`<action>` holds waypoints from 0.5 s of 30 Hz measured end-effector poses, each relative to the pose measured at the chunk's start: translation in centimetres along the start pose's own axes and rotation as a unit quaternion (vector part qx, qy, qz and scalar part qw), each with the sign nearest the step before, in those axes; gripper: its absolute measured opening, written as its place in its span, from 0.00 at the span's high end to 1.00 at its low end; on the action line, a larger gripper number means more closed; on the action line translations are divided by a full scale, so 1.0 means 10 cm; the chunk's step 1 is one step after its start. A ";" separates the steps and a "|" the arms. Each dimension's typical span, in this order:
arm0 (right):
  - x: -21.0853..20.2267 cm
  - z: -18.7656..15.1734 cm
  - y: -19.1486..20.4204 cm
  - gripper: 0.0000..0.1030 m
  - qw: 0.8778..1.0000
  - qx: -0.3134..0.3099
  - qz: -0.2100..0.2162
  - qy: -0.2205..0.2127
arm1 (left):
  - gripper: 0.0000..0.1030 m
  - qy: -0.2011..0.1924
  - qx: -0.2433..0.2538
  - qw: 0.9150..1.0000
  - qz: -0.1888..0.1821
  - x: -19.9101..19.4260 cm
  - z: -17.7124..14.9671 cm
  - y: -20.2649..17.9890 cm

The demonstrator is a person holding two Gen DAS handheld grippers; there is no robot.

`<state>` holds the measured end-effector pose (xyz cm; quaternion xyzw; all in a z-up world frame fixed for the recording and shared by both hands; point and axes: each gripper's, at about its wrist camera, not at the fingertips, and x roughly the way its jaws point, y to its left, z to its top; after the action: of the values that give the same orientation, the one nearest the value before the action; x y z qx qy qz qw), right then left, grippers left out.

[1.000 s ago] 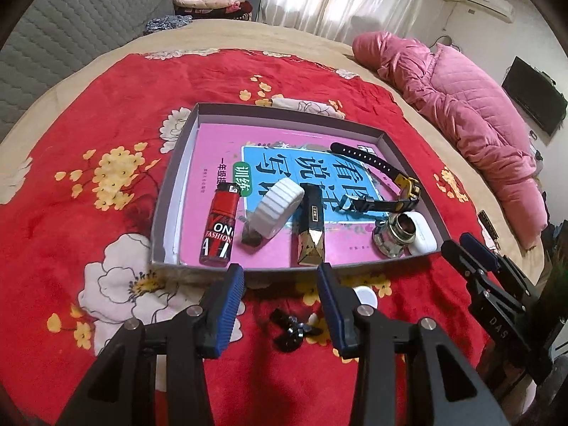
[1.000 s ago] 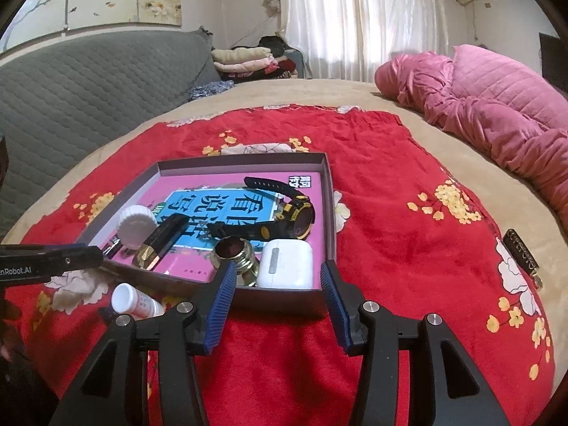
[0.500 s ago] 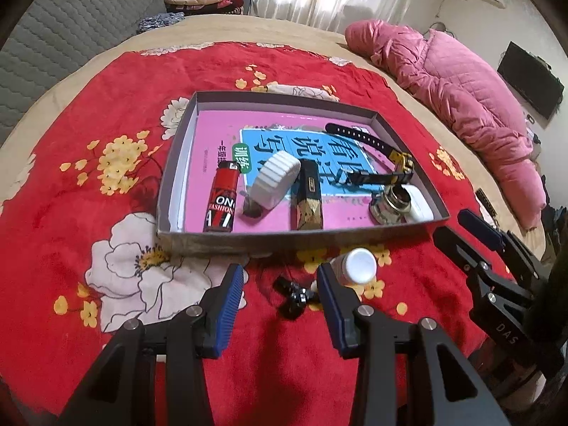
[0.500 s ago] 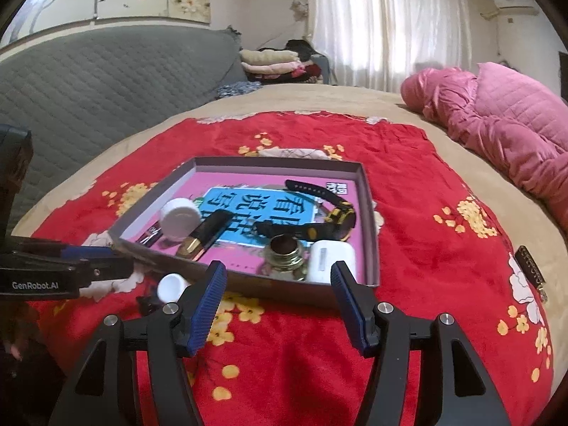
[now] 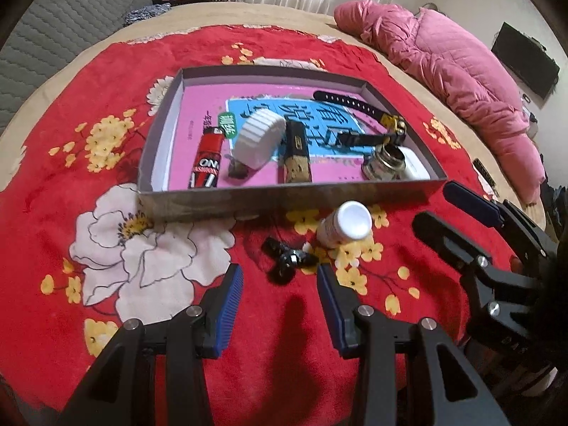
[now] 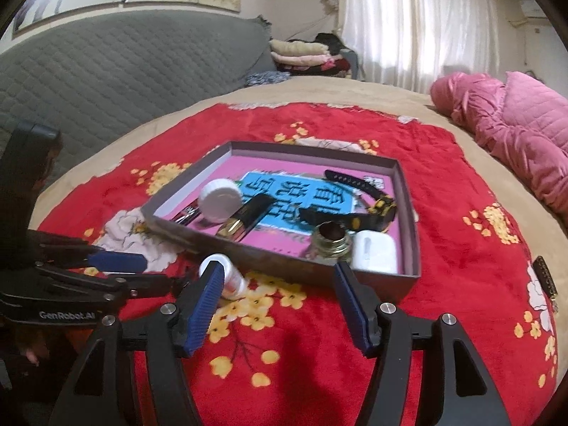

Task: Organize rigid objects
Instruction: 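Withdraw both open grippers toward the white pill bottle and small black clip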

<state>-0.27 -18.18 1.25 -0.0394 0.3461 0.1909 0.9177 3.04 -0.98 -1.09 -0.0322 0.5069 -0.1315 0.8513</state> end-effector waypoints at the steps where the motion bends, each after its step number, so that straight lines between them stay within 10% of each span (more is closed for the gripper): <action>1: 0.01 -0.01 0.01 0.36 1.000 -0.002 0.000 0.002 | 0.58 0.001 0.001 1.000 0.000 0.01 -0.01 -0.01; 15: 0.06 -0.03 -0.03 0.36 1.000 0.003 0.004 0.007 | 0.58 0.019 0.013 1.000 0.003 0.28 -0.02 -0.08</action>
<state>0.02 -18.31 0.63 -0.0362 0.3529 0.1933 0.9147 3.97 -2.48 -3.40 -0.0168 0.5211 -0.1364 0.8423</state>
